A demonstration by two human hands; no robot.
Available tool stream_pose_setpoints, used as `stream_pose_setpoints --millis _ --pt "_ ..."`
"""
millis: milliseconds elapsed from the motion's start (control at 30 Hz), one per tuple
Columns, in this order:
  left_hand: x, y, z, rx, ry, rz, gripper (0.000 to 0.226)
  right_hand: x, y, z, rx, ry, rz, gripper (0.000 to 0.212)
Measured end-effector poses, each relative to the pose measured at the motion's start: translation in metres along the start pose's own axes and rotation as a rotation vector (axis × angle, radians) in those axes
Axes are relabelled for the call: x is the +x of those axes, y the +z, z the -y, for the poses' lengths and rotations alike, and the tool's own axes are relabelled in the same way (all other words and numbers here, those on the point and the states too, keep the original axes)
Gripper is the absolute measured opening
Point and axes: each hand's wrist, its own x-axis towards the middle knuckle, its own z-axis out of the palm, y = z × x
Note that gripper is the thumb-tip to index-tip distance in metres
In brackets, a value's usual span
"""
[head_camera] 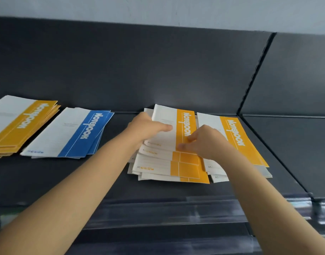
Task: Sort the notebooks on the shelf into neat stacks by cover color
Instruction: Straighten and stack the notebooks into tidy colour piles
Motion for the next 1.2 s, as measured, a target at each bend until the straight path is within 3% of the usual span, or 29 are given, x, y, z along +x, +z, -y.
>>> stream_pose_setpoints --millis 67,133,167,267,433,533,633,700,833,900,1000,1100,1200 --pt "0.001 -0.006 -0.001 -0.216 -0.031 0.005 0.05 0.002 0.001 -0.003 0.014 -0.004 -0.005 0.053" --pt "0.003 -0.012 0.0 -0.341 -0.041 -0.019 0.071 0.004 0.001 -0.006 0.04 -0.013 0.005 0.053" --pt "0.003 -0.015 0.0 -0.345 -0.033 -0.013 0.07 0.005 0.001 -0.007 0.05 -0.019 0.014 0.053" --pt "-0.001 -0.012 -0.001 -0.25 0.01 0.202 0.039 0.004 -0.002 -0.008 0.044 -0.044 0.061 0.052" --pt "-0.007 -0.003 -0.002 0.038 0.11 0.172 0.056 -0.003 -0.003 -0.008 0.011 -0.064 0.095 0.057" --pt "-0.009 -0.007 -0.002 -0.057 0.108 0.208 0.042 -0.008 -0.003 -0.007 0.014 -0.069 0.096 0.057" --pt "-0.012 -0.01 -0.001 -0.257 0.113 0.127 0.041 -0.012 -0.002 -0.006 0.027 -0.061 0.093 0.058" --pt "-0.012 -0.01 -0.001 -0.42 0.079 0.09 0.046 -0.014 -0.001 -0.006 0.038 -0.06 0.082 0.058" --pt "-0.014 0.0 0.003 -0.326 0.042 0.069 0.085 -0.014 -0.001 -0.006 0.044 -0.062 0.088 0.059" --pt "-0.015 0.001 0.008 -0.39 0.01 0.019 0.093 -0.012 -0.002 -0.007 0.16 -0.014 0.054 0.068" --pt "-0.019 -0.011 0.012 -0.548 0.005 -0.013 0.076 -0.01 -0.005 -0.004 0.455 0.056 -0.088 0.078" --pt "-0.028 -0.028 0.018 -0.706 0.041 0.019 0.051 -0.007 -0.007 0.009 0.762 0.007 -0.107 0.067" --pt "-0.034 -0.048 0.032 -0.708 0.174 0.049 0.069 -0.008 -0.005 0.033 0.923 -0.065 -0.088 0.051"
